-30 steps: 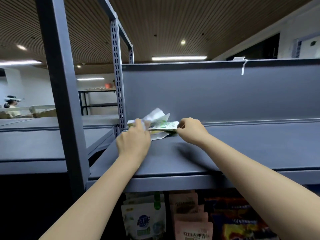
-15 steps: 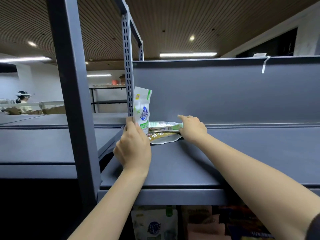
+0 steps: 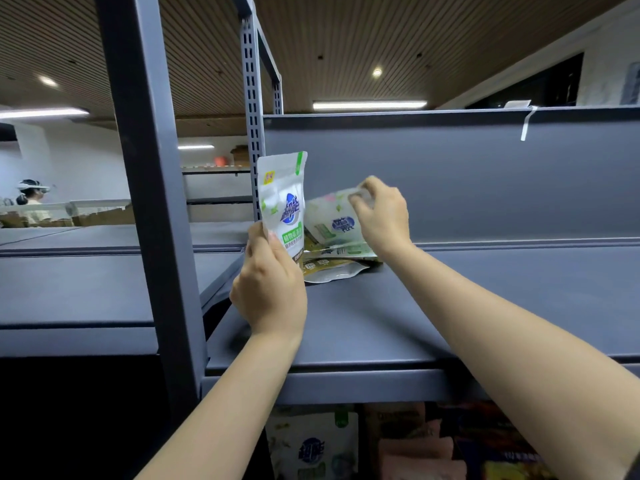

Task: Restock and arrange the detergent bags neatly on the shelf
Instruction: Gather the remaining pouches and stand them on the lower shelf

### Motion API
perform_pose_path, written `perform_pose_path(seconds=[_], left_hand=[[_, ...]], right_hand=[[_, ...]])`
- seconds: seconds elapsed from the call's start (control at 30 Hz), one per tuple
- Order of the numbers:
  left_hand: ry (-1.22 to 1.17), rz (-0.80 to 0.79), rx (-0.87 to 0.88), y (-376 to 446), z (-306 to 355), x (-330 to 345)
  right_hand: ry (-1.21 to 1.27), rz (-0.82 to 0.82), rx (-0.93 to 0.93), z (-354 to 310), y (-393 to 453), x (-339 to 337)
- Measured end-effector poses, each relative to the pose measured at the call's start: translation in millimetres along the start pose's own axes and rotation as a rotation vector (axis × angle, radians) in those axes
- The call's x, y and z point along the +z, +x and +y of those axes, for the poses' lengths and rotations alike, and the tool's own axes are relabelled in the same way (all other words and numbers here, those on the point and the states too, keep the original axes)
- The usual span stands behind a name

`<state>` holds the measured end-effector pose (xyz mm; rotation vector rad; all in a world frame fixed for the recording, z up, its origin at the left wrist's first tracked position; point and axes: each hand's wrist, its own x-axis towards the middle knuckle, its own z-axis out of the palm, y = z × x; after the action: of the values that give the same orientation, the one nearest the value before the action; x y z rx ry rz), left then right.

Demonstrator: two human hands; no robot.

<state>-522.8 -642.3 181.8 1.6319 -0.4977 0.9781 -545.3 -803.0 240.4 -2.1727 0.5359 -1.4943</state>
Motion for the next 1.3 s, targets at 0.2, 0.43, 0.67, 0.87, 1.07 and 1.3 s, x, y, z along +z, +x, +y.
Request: perform_pose_path(seconds=[0.2, 0.43, 0.67, 0.87, 1.07, 1.3], left_hand=[[-0.043, 0.037, 0.013, -4, 5, -4], [-0.048, 0.032, -0.069, -5, 6, -7], [0.029, -0.161, -0.148, -3, 3, -4], [0.081, -0.212, -0.164, -3, 6, -2], [0.083, -0.221, -0.189, -4, 7, 1], [0.017, -0.267, -0.305, -2, 7, -7]], right_hand=[[0.024, 0.201, -0.154, -35, -3, -43], [-0.493, 0.282, -0.464, -45, -5, -65], [-0.686, 0.076, -0.523, -54, -9, -63], [-0.597, 0.173, -0.135, -39, -15, -90], [0.154, -0.077, 0.255, -19, -38, -96], [0.383, -0.441, 0.539, 9, -69, -86]])
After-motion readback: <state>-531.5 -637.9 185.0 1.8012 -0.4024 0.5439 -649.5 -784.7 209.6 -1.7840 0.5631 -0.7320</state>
